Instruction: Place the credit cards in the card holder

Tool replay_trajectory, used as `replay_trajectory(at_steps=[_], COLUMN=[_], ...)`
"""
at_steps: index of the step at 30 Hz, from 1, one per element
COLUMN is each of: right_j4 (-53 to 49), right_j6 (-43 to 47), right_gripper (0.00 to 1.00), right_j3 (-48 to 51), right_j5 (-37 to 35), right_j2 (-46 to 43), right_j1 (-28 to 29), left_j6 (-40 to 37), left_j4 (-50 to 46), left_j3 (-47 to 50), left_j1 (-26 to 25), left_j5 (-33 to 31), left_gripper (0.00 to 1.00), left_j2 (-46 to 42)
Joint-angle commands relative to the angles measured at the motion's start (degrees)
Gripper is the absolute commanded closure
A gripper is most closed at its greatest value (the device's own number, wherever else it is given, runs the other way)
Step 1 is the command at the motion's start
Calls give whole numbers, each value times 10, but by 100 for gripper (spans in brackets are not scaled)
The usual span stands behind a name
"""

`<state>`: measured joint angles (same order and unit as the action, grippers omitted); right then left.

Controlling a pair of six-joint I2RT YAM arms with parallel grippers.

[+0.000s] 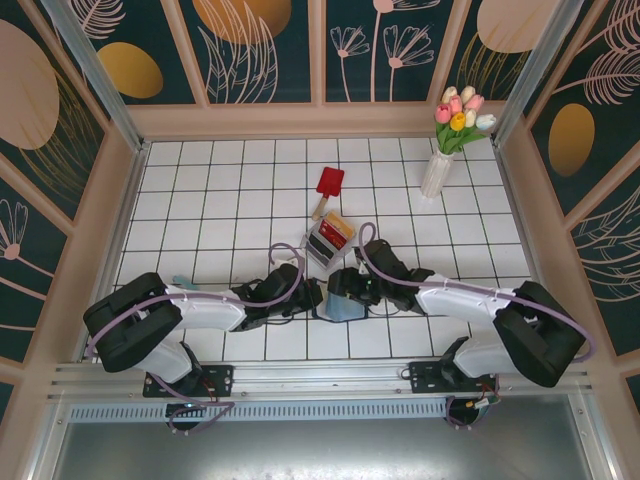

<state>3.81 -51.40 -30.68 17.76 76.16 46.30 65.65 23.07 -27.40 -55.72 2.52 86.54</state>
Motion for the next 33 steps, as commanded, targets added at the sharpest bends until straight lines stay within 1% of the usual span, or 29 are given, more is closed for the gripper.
replay_trajectory(at_steps=[1, 5, 9, 13, 15, 21, 26, 28, 32, 33], right_j4=[39, 65, 41, 103, 83, 20, 8, 4, -4, -4], right_j6=[-6, -18, -27, -47, -60, -56, -38, -30, -20, -20], right_gripper=[45, 42, 41, 41, 41, 42, 42, 41, 41, 40], right_j3=[-23, -33, -39, -12, -18, -26, -29, -33, -43, -46], right_j5=[37, 38, 17, 42, 24, -23, -25, -27, -21, -21], right_j2=[19, 22, 60, 68, 70, 90, 91, 88, 93, 94], right_j1=[11, 23, 23, 23, 23, 26, 33, 36, 38, 40], left_j6=[-4, -3, 1, 12, 15, 19, 24, 24, 35, 36], left_j4=[14, 19, 14, 23, 24, 1, -10, -18, -22, -19], left_j3=[12, 13, 16, 36, 40, 48, 63, 65, 77, 80], left_j1=[-1, 0, -1, -1, 0, -1, -1, -1, -1, -1], left_j5=[-1, 0, -8, -20, -19, -36, -59, -60, -68, -72], left_gripper=[100, 100, 100, 100, 99, 85, 81, 77, 76, 78], left_j2=[8, 13, 10, -6, -7, -25, -55, -59, -73, -78])
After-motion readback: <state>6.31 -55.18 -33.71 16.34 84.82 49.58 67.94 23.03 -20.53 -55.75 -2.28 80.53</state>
